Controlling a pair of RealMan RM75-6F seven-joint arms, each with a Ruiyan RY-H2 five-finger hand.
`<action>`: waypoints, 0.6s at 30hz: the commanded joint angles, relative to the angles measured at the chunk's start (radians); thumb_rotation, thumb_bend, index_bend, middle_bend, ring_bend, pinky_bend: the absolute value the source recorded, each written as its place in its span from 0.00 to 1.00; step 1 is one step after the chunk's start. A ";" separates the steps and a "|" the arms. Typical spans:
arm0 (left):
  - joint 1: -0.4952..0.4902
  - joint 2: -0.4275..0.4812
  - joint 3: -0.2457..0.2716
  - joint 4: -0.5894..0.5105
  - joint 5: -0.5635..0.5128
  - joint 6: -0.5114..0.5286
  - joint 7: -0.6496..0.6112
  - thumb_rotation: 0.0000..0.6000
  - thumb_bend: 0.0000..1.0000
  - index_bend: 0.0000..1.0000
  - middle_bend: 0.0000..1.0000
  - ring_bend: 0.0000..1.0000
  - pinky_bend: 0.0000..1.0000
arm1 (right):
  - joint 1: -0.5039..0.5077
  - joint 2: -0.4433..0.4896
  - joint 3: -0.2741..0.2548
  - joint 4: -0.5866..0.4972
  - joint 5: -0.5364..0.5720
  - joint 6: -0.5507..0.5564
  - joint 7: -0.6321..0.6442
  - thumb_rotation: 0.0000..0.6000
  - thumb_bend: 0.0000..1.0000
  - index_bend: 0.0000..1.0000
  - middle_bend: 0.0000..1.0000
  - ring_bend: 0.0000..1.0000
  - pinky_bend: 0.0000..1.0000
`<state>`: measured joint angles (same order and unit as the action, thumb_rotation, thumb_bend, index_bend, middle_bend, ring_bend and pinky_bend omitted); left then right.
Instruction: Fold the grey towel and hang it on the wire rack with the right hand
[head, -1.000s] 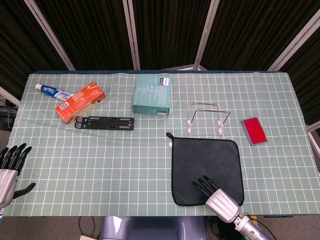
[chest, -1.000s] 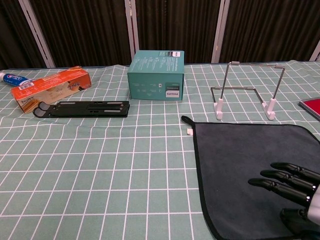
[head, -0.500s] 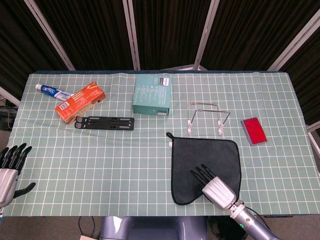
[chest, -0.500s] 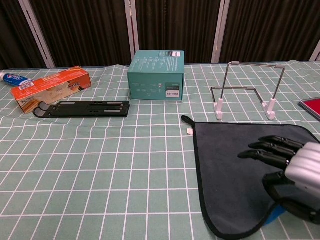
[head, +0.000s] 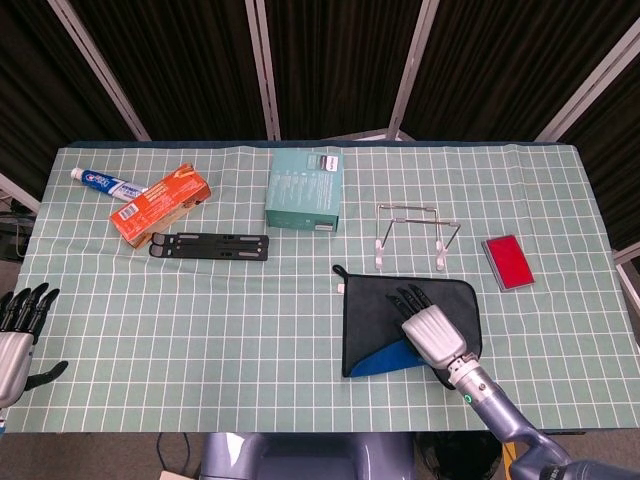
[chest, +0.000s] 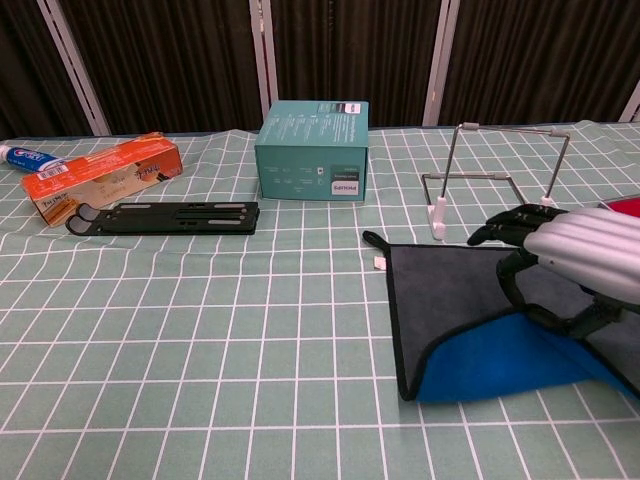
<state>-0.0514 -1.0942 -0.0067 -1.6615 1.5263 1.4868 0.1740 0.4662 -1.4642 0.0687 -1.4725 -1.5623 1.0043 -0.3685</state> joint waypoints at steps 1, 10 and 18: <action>-0.002 -0.002 -0.002 0.003 -0.006 -0.005 0.001 1.00 0.00 0.00 0.00 0.00 0.00 | 0.038 -0.013 0.049 -0.017 0.089 -0.061 -0.071 1.00 0.38 0.63 0.09 0.00 0.00; -0.008 -0.003 -0.008 0.011 -0.028 -0.018 -0.005 1.00 0.00 0.00 0.00 0.00 0.00 | 0.113 -0.082 0.139 0.035 0.355 -0.118 -0.259 1.00 0.38 0.63 0.09 0.00 0.00; -0.014 -0.004 -0.011 0.016 -0.040 -0.028 -0.010 1.00 0.00 0.00 0.00 0.00 0.00 | 0.139 -0.089 0.153 0.048 0.465 -0.101 -0.280 1.00 0.38 0.64 0.10 0.00 0.00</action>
<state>-0.0651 -1.0986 -0.0175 -1.6451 1.4865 1.4584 0.1642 0.5989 -1.5509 0.2182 -1.4285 -1.1045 0.9004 -0.6457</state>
